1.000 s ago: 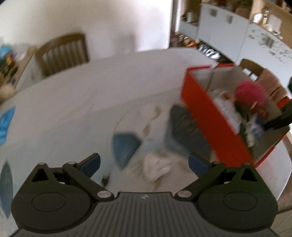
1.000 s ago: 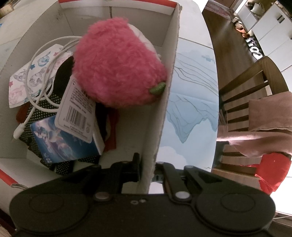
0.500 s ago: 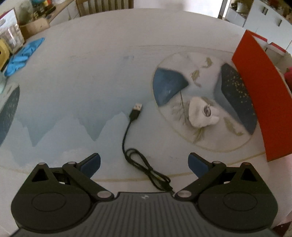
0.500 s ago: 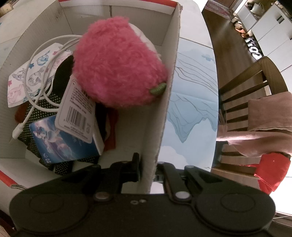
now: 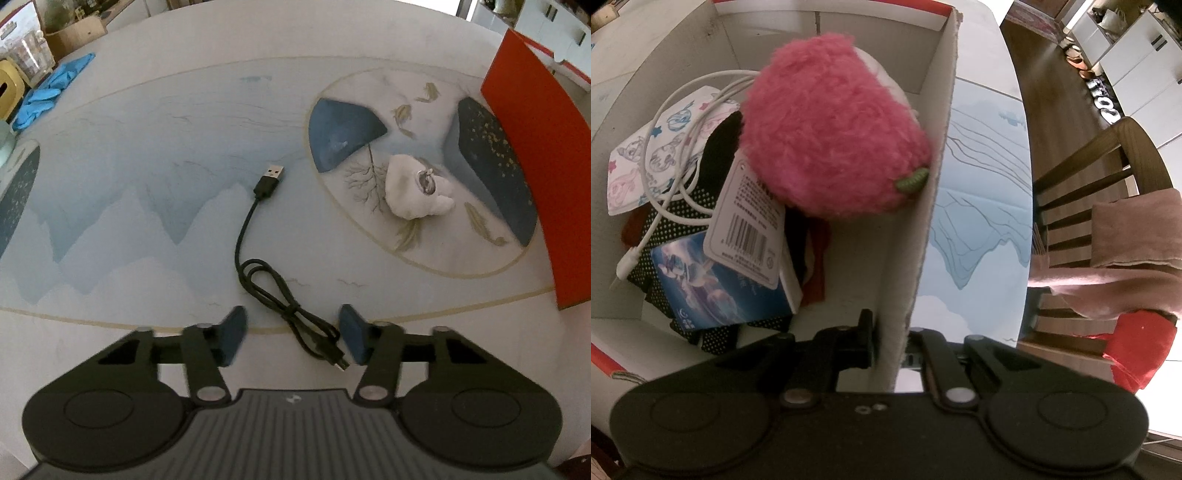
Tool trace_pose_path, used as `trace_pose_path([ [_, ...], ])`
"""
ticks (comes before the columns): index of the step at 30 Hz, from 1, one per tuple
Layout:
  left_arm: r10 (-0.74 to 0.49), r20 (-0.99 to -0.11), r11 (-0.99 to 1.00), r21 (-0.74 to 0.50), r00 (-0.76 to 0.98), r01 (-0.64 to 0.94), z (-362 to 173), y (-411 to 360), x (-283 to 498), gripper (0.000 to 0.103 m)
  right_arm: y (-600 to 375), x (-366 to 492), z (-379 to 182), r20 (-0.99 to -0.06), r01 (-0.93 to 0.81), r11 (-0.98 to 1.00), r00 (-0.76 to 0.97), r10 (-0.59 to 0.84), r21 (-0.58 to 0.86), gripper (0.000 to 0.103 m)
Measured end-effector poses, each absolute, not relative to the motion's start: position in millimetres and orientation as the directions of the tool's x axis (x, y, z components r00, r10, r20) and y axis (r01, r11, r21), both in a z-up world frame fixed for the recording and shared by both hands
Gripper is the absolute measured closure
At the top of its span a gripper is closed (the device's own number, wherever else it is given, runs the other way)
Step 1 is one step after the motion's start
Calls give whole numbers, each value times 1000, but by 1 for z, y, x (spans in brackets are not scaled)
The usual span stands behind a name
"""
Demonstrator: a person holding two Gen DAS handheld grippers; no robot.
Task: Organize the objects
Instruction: 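Move the left gripper back to the mat and grasp the black USB cable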
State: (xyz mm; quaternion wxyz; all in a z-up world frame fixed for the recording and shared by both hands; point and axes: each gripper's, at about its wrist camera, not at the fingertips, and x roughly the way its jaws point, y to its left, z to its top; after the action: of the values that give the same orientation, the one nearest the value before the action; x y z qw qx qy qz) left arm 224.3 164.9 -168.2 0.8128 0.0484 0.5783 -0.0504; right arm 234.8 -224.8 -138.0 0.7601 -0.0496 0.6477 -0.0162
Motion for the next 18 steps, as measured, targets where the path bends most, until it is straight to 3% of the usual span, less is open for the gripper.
trace_pose_path([
  [3,-36,-947,991,6,320,130,-168,165,224,72,-225,235,-138,-983,-39,995,160,-90,-97,97],
  [10,-8,-949,994,27,315,106,-164,170,223,91,-225,234,-138,-983,-42,994,161,-91,-99,96],
  [18,-32,-932,997,-6,360,73,-145,182,226,94,-224,234,-138,-983,-43,994,162,-91,-100,96],
])
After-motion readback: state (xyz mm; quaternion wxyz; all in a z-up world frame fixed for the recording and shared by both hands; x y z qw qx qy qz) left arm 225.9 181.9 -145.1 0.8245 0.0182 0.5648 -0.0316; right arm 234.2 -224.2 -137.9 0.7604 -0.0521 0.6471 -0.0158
